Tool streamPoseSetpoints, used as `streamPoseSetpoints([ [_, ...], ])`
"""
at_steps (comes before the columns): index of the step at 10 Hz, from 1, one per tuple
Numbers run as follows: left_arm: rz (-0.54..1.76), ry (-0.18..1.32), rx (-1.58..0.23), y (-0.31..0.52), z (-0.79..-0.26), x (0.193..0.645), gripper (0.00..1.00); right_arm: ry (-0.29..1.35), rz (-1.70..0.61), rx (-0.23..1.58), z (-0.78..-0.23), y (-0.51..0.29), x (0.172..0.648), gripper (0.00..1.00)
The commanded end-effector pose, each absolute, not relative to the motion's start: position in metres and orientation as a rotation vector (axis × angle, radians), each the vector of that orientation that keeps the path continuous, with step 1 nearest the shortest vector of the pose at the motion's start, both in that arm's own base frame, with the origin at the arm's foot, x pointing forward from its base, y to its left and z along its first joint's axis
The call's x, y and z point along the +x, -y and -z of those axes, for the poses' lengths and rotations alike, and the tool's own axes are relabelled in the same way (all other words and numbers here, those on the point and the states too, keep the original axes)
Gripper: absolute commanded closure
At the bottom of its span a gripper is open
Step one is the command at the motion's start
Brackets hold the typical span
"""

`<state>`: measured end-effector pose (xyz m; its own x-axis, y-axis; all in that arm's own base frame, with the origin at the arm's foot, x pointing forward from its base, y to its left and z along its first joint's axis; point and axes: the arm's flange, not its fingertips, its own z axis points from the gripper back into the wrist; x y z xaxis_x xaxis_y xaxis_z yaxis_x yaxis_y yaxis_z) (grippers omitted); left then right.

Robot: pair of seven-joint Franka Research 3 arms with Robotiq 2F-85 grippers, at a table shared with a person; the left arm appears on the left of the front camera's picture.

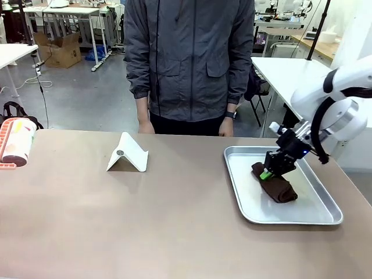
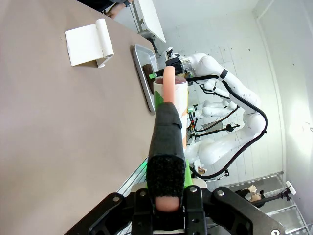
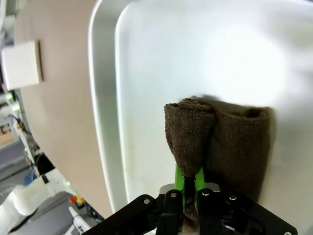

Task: Clean the surface of the table.
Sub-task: Clean the area not pointed to by the person.

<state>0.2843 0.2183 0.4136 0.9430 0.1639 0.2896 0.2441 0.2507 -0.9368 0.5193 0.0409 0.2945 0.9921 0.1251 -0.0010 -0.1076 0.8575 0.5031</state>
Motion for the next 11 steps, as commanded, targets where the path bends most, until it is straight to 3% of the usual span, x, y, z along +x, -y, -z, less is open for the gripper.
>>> streamPoseSetpoints([
  [1, 0.042, 0.358, -1.328, -0.217, -0.417, 0.283, 0.79, 0.037, -0.014, 0.540, -0.297, -0.018, 0.513, 1.00],
  [5, 0.042, 0.358, -1.328, -0.217, -0.417, 0.283, 0.79, 0.127, 0.147, 0.831, -0.324, 0.020, 0.499, 1.00],
  [9, 0.042, 0.358, -1.328, -0.217, -0.417, 0.283, 0.79, -0.078, 0.247, 1.281, -0.358, 0.022, 0.473, 1.00],
  [11, 0.042, 0.358, -1.328, -0.217, -0.417, 0.283, 0.79, -0.158, 0.224, 1.402, -0.383, 0.025, 0.450, 1.00],
])
